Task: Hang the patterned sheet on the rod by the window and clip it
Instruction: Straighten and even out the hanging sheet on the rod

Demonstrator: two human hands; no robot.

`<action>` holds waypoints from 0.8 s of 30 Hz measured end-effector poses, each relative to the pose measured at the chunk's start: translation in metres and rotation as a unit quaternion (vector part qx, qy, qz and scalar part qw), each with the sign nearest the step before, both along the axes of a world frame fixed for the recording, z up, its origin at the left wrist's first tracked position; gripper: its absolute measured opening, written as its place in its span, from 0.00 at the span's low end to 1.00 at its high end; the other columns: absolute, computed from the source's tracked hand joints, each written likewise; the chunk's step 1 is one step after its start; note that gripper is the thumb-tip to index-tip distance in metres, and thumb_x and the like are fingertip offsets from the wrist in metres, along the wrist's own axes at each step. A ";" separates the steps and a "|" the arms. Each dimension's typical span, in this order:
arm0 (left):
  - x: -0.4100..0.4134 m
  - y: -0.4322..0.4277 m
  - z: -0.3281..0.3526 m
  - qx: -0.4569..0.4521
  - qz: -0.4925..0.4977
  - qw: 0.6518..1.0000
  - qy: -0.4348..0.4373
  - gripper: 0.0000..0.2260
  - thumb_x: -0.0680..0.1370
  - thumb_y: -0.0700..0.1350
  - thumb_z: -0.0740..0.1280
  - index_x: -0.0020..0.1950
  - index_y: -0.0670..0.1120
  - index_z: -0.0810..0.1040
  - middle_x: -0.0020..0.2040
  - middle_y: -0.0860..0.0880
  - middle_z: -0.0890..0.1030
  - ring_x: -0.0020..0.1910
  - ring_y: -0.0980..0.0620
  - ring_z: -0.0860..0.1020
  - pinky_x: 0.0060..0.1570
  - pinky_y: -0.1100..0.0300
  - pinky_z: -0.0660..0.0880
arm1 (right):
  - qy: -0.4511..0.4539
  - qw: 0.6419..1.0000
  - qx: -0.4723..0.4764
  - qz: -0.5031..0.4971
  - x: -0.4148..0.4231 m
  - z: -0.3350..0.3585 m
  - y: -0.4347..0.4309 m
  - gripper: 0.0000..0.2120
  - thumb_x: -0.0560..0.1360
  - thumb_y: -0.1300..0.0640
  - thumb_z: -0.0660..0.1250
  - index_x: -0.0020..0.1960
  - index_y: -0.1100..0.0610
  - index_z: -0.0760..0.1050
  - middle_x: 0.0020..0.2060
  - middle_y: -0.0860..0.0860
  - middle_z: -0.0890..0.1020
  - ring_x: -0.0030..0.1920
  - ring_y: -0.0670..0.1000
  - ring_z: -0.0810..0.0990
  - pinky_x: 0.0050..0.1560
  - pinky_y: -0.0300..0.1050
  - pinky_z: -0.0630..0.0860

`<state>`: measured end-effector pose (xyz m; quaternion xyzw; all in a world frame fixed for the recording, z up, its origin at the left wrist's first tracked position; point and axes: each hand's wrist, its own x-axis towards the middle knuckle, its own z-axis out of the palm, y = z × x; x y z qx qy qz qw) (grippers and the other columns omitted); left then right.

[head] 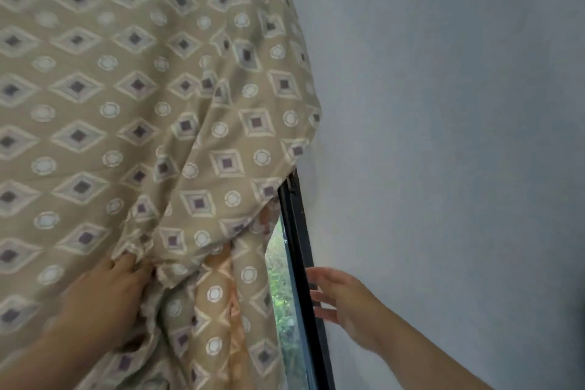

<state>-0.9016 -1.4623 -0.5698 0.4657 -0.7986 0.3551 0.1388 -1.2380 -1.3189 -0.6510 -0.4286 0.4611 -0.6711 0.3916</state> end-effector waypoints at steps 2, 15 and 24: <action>-0.010 0.006 0.004 0.010 0.036 0.999 0.017 0.30 0.61 0.63 0.68 0.61 0.55 0.75 0.51 0.52 0.73 0.50 0.47 0.77 0.48 0.52 0.77 | -0.033 0.997 0.005 0.070 0.005 0.010 -0.018 0.10 0.79 0.63 0.64 0.58 0.59 0.79 0.55 0.55 0.82 0.57 0.58 0.79 0.60 0.54 0.76; -0.020 0.010 -0.001 0.021 0.047 0.996 0.071 0.21 0.74 0.50 0.59 0.67 0.56 0.68 0.56 0.51 0.69 0.53 0.46 0.77 0.53 0.55 0.72 | -0.129 0.979 -0.018 0.154 0.039 0.002 -0.103 0.13 0.76 0.56 0.71 0.52 0.64 0.72 0.47 0.60 0.79 0.48 0.60 0.80 0.52 0.59 0.78; -0.024 0.019 -0.001 0.029 0.033 0.996 0.079 0.22 0.75 0.50 0.57 0.71 0.57 0.66 0.56 0.51 0.68 0.54 0.47 0.76 0.54 0.56 0.74 | -0.066 0.989 -0.015 0.132 0.022 -0.006 -0.079 0.12 0.68 0.54 0.76 0.39 0.59 0.75 0.31 0.53 0.73 0.28 0.47 0.68 0.30 0.40 0.63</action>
